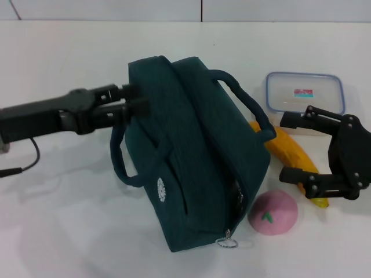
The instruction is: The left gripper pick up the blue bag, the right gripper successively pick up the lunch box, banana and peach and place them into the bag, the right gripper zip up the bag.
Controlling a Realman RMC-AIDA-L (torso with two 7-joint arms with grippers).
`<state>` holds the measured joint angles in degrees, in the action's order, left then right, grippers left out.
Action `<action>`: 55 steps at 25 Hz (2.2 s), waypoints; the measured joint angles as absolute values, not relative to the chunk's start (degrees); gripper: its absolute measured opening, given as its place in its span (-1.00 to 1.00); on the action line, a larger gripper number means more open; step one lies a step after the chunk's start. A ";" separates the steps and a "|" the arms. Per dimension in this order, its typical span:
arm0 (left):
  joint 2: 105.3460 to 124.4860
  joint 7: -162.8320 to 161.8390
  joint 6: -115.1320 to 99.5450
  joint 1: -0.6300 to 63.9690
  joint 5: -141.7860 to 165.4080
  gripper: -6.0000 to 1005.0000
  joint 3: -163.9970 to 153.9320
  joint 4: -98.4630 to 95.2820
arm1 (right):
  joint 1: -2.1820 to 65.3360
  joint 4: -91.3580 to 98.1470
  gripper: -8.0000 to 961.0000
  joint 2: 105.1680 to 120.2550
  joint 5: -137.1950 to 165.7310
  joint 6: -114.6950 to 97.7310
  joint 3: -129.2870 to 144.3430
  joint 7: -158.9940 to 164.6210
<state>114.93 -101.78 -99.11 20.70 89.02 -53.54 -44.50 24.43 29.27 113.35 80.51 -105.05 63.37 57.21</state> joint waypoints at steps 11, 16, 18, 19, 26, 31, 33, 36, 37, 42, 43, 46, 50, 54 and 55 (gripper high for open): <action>116.39 -112.76 -96.71 24.15 95.05 0.62 -53.80 -46.41 | 24.43 29.24 0.81 113.29 80.52 -105.12 63.75 57.21; 116.74 -115.74 -96.68 26.93 97.36 0.60 -54.06 -45.84 | 24.18 29.14 0.81 113.29 80.60 -105.12 63.74 56.86; 116.99 -116.91 -96.43 27.82 97.91 0.59 -54.06 -45.77 | 24.11 29.02 0.81 113.28 80.66 -105.13 63.72 56.30; 117.16 -117.34 -96.12 28.10 98.16 0.59 -54.01 -45.77 | 24.09 28.98 0.81 113.29 80.67 -105.13 63.68 56.16; 118.28 -118.96 -88.75 29.17 101.09 0.56 -54.02 -46.25 | 23.61 28.84 0.81 113.20 80.68 -105.08 63.40 56.02; 118.36 -119.26 -85.80 29.35 101.59 0.55 -53.82 -46.25 | 23.43 28.82 0.81 113.15 80.69 -104.93 63.33 56.00; 118.20 -119.26 -84.57 29.39 101.61 0.54 -53.77 -46.26 | 23.39 28.83 0.81 113.14 80.69 -104.79 63.34 55.99; 118.08 -118.94 -82.64 29.40 101.61 0.53 -53.63 -46.28 | 23.34 28.83 0.81 113.13 80.69 -104.61 63.29 55.98; 118.03 -118.30 -81.45 29.32 101.61 0.52 -53.61 -46.29 | 23.32 28.82 0.81 113.12 80.69 -104.56 63.26 55.95; 117.87 -115.70 -80.82 29.44 101.81 0.50 -53.85 -45.80 | 23.28 28.83 0.81 113.15 80.59 -104.04 63.19 55.90; 117.93 -115.22 -80.71 29.46 101.95 0.50 -53.81 -45.74 | 23.28 28.82 0.81 113.19 80.58 -103.90 63.19 55.90; 118.15 -113.49 -79.80 29.46 102.34 0.49 -53.59 -45.72 | 23.29 28.83 0.81 113.24 80.56 -103.29 63.19 55.89; 118.34 -109.94 -79.51 29.45 101.94 0.47 -53.52 -45.69 | 23.19 28.71 0.81 113.27 80.64 -102.80 63.19 55.57; 119.04 -107.44 -79.41 29.47 101.81 0.46 -53.59 -45.59 | 23.14 27.98 0.81 113.47 80.51 -102.10 63.19 54.52; 119.17 -107.26 -79.41 29.56 101.79 0.45 -53.62 -45.59 | 23.13 27.78 0.81 113.54 80.47 -101.76 63.20 54.37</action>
<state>119.17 -107.26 -79.41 29.56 101.79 -53.62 -45.59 23.13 27.78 113.54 80.47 -101.76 63.20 54.37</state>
